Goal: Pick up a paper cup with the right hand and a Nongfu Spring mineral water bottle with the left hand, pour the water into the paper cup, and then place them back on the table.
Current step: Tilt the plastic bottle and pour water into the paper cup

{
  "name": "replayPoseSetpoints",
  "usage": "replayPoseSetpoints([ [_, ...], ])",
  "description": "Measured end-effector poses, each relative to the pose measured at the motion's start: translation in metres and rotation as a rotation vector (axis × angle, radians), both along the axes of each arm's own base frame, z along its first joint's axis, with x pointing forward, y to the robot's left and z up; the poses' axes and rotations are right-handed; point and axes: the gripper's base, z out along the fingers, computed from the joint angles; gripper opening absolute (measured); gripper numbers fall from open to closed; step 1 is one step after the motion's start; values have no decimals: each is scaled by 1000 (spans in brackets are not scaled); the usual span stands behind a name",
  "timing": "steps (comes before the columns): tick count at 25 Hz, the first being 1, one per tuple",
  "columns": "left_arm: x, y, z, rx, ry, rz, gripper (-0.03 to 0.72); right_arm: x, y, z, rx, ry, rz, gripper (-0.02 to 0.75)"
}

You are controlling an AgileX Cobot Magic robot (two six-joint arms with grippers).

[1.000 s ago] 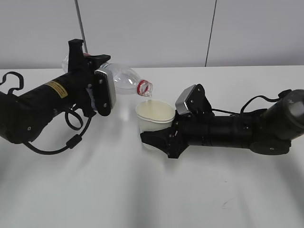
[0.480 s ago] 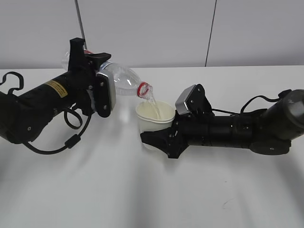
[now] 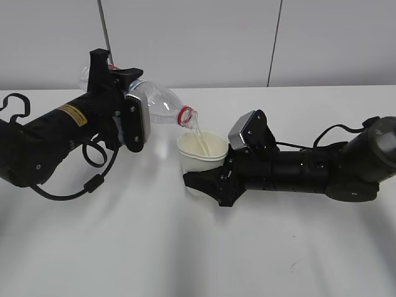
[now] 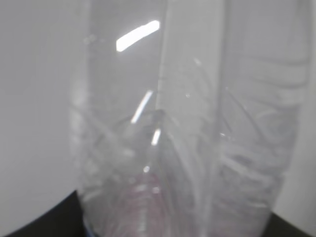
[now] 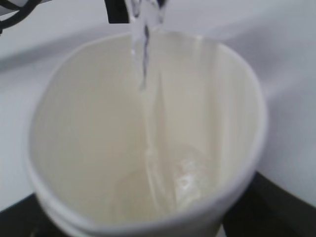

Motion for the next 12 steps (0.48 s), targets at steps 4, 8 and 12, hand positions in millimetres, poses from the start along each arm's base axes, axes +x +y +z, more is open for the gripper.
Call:
replayPoseSetpoints([
  [4, 0, 0, 0, -1, -2, 0, 359, 0, 0, 0, 0, 0, 0, 507],
  [8, 0, 0, 0, 0, -5, -1, 359, 0, 0, 0, 0, 0, 0, 506],
  [12, 0, 0, 1, 2, -8, -1, 359, 0, 0, 0, 0, 0, 0, 506],
])
